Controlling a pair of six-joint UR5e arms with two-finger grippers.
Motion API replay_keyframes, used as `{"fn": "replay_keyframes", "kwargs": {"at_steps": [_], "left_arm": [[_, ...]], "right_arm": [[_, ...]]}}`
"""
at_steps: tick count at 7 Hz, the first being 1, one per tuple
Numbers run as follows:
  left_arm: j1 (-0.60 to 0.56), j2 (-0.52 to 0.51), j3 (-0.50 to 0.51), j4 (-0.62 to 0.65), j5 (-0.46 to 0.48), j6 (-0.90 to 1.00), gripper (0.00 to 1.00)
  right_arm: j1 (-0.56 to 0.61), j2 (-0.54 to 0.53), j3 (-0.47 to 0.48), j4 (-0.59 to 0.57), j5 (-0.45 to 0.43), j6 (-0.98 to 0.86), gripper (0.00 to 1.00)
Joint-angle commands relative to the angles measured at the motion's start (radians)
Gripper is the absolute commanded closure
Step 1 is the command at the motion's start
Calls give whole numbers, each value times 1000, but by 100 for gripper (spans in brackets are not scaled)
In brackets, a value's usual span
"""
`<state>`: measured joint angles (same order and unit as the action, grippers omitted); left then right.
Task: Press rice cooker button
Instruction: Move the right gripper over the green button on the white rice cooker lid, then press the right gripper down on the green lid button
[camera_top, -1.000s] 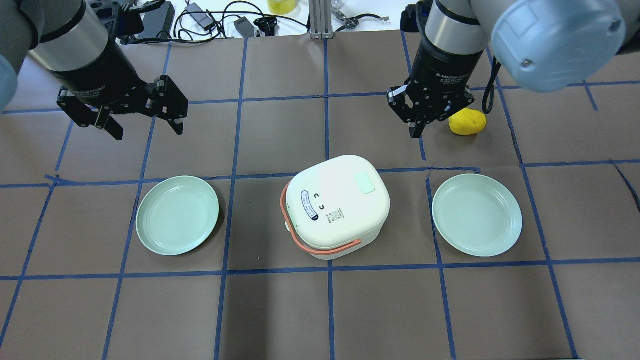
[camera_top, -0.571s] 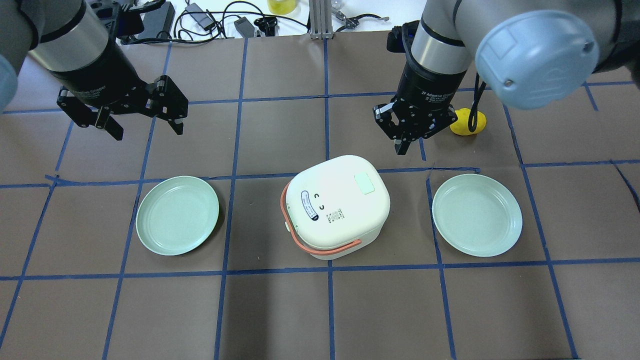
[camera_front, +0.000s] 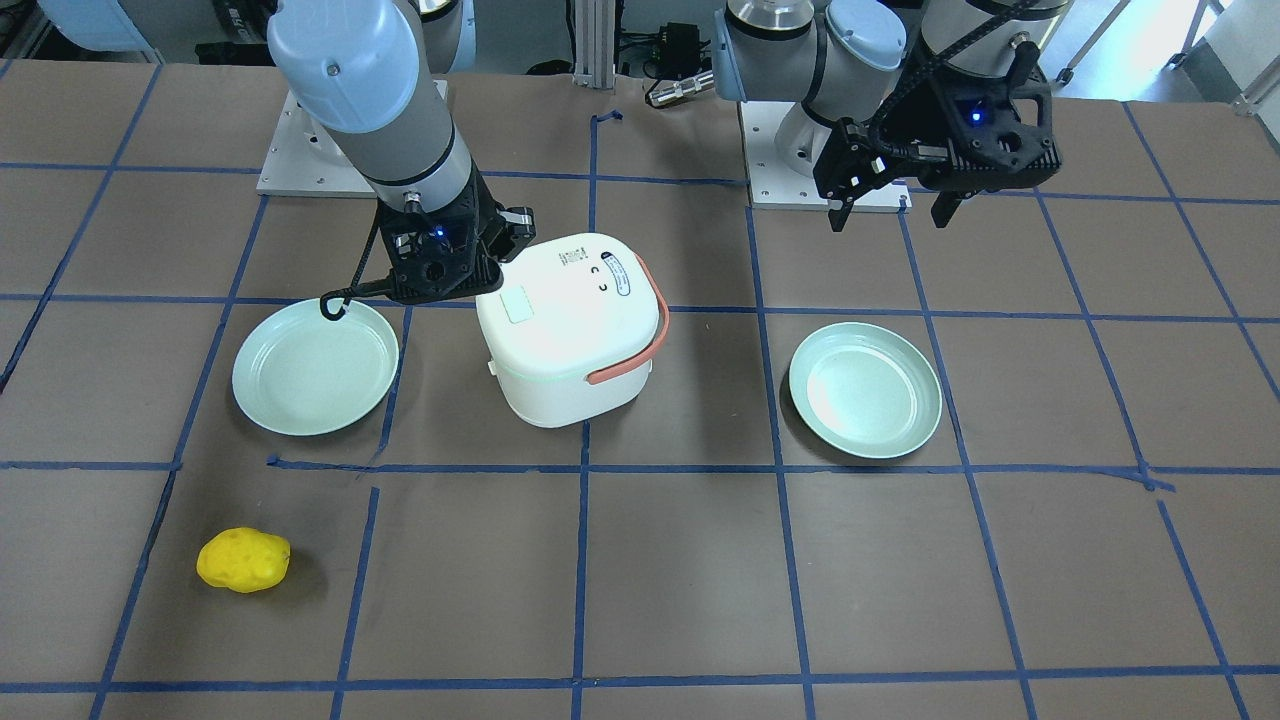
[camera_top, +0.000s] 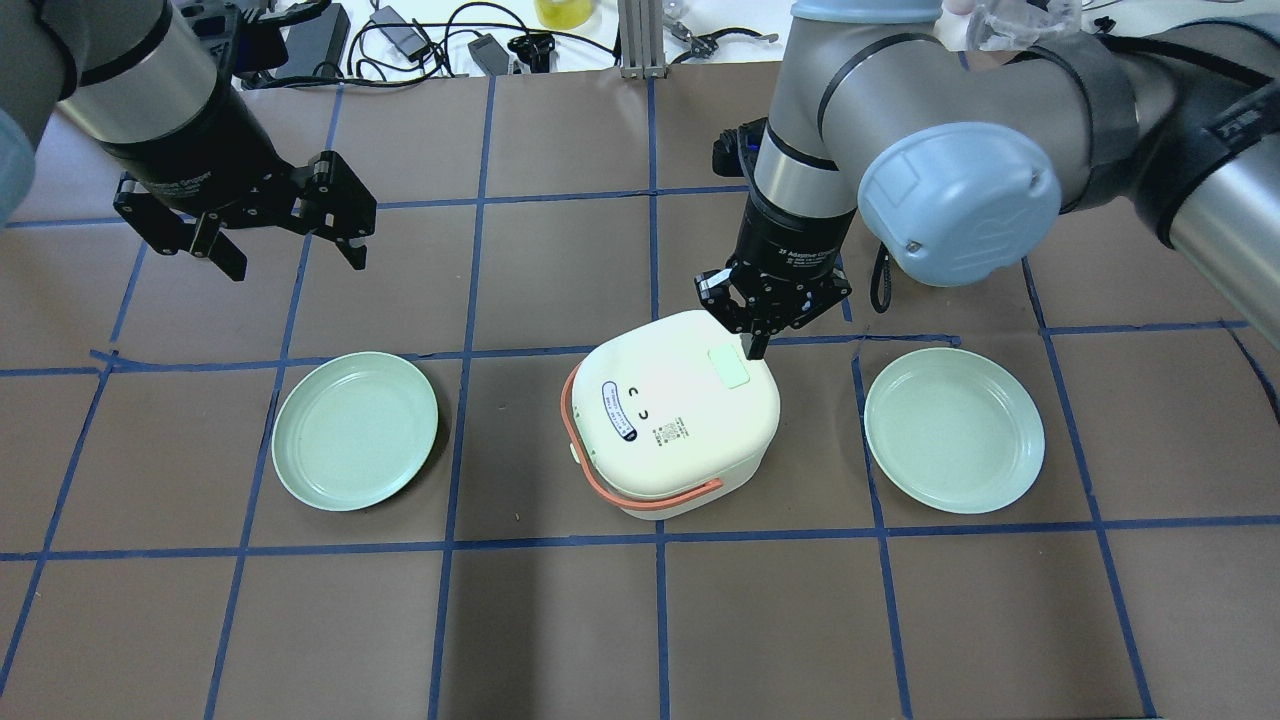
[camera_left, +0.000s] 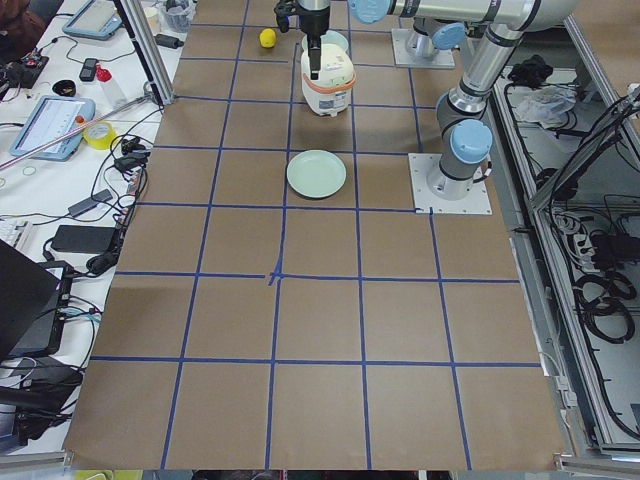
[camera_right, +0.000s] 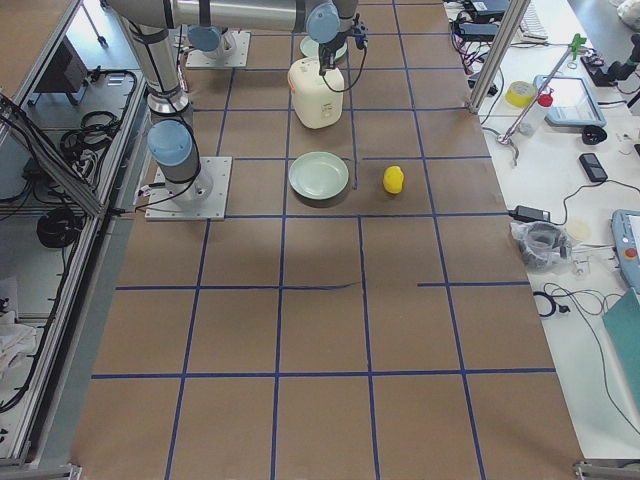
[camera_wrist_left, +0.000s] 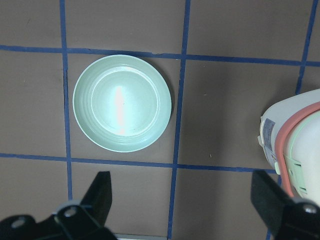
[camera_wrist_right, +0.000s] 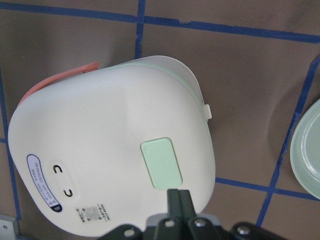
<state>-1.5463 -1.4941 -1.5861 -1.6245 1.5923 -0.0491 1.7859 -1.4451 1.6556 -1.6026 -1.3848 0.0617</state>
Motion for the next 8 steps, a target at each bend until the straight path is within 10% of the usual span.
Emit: {"fn": "replay_keyframes", "kwargs": {"at_steps": [1,8], "left_arm": [[0,0,0,0,0,0,0],[0,0,0,0,0,0,0]], "right_arm": [[1,5,32,-33,32,0,100],[1,17,72,-89,33,1,100]]}}
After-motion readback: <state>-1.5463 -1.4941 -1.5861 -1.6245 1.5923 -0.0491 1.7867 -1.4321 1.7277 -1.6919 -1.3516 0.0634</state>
